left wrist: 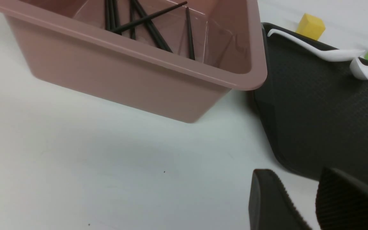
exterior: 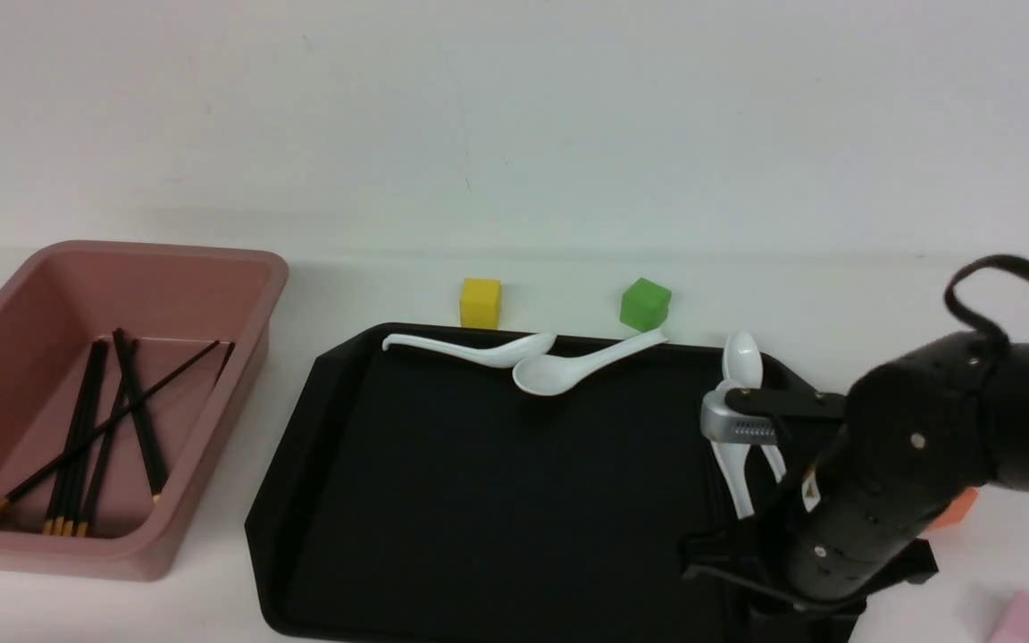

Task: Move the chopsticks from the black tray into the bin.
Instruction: Use the right arm to grab a pair of chopsticks

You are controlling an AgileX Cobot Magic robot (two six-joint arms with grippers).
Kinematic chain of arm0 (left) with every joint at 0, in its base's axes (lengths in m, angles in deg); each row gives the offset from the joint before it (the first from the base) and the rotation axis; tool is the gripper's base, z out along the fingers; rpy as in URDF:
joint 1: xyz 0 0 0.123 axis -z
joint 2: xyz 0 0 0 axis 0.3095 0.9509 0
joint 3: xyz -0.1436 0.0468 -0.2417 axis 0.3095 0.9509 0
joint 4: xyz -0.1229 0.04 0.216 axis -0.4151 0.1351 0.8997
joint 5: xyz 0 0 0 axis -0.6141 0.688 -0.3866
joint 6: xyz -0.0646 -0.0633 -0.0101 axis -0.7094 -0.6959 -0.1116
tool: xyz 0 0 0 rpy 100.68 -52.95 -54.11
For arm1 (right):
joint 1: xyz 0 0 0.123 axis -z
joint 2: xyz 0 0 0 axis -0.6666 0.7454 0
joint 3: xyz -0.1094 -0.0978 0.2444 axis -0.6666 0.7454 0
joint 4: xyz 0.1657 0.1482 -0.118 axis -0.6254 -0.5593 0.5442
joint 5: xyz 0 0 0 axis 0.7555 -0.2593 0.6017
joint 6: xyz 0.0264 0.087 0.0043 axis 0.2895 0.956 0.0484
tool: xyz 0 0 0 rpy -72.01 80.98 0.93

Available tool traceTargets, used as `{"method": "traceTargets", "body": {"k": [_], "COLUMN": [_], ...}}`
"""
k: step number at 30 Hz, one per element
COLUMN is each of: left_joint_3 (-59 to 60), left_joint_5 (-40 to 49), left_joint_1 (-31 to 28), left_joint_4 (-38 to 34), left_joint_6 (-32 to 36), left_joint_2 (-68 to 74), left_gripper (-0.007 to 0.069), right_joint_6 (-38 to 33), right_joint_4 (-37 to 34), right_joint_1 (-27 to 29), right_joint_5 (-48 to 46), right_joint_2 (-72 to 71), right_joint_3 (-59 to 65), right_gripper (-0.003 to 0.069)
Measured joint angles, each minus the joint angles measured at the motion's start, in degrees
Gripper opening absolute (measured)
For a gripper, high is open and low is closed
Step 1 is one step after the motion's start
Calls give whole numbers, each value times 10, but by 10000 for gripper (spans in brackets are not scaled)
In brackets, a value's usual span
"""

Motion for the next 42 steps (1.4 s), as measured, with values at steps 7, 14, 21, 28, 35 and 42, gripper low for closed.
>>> {"method": "traceTargets", "body": {"k": [7,14,21,28,35,42], "left_joint_3": [0,0,0,0,0,0], "left_joint_5": [0,0,0,0,0,0], "left_joint_1": [0,0,0,0,0,0], "left_joint_4": [0,0,0,0,0,0], "left_joint_6": [0,0,0,0,0,0], "left_joint_2": [0,0,0,0,0,0], "left_gripper": [238,238,238,238,238,238], "right_joint_6": [27,29,30,30,21,-15], "right_joint_4": [0,-10,-12,-4,-2,-15], "right_joint_1": [0,0,0,0,0,0], "right_joint_5": [15,19,11,-2,1,1], "right_joint_2": [37,48,57,66,66,66], "right_joint_3": [0,-2,-9,-17,-17,-18], "right_gripper": [365,375,368,265,115,115]}}
